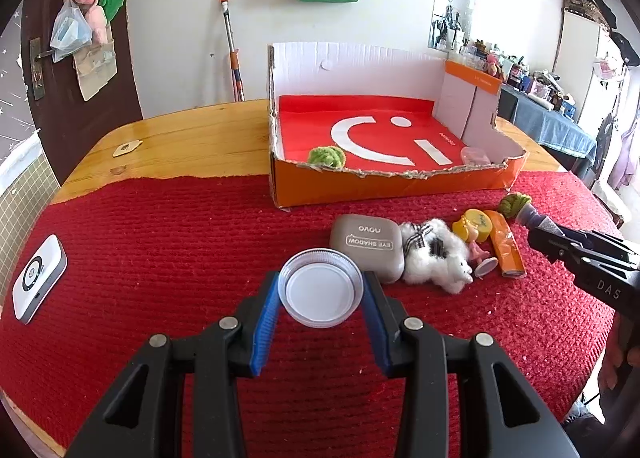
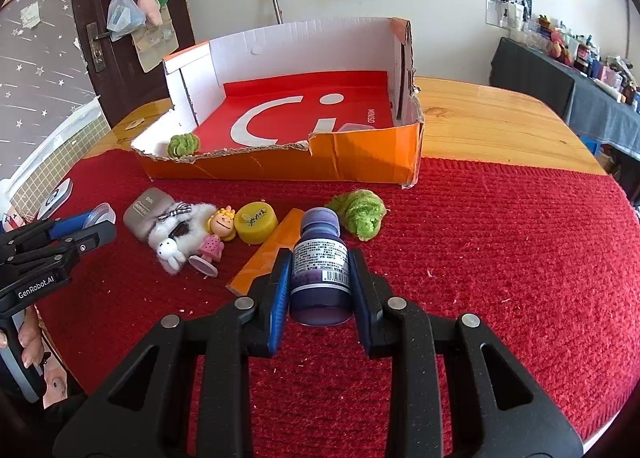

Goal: Organize objects
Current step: 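Carry the white lid and purple bottle with both tools into the cardboard box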

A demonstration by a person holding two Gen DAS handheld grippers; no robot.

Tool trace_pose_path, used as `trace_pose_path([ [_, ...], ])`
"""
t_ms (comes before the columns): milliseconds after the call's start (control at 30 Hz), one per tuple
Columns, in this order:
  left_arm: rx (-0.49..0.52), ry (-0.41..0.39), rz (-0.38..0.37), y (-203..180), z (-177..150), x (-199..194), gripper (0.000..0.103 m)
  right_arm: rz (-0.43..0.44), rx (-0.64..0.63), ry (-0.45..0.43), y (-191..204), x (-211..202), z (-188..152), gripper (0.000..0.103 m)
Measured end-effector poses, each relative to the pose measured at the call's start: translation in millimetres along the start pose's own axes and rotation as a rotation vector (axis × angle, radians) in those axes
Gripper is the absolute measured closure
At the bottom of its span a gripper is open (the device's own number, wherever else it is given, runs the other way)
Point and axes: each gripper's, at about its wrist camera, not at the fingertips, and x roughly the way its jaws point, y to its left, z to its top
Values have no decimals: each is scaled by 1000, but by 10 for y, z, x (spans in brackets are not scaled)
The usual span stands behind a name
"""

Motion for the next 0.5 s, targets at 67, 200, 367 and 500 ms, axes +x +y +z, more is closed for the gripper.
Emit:
trace_pose_path([
  [67,3,-3,-4,-10,21,-14,61,3,-2,-3,9,-14,11,76],
  [200,4,-11,-15,-33,113,-69,61,25,2,-8,23,-72,83,76],
  [367,19,-39,-28,-81,286,-147,61,33,-16,-50,55,-190,279,76],
  [500,36,-58,-43,-133,431,-174,61,44,-23,-73,66,-229,424,76],
])
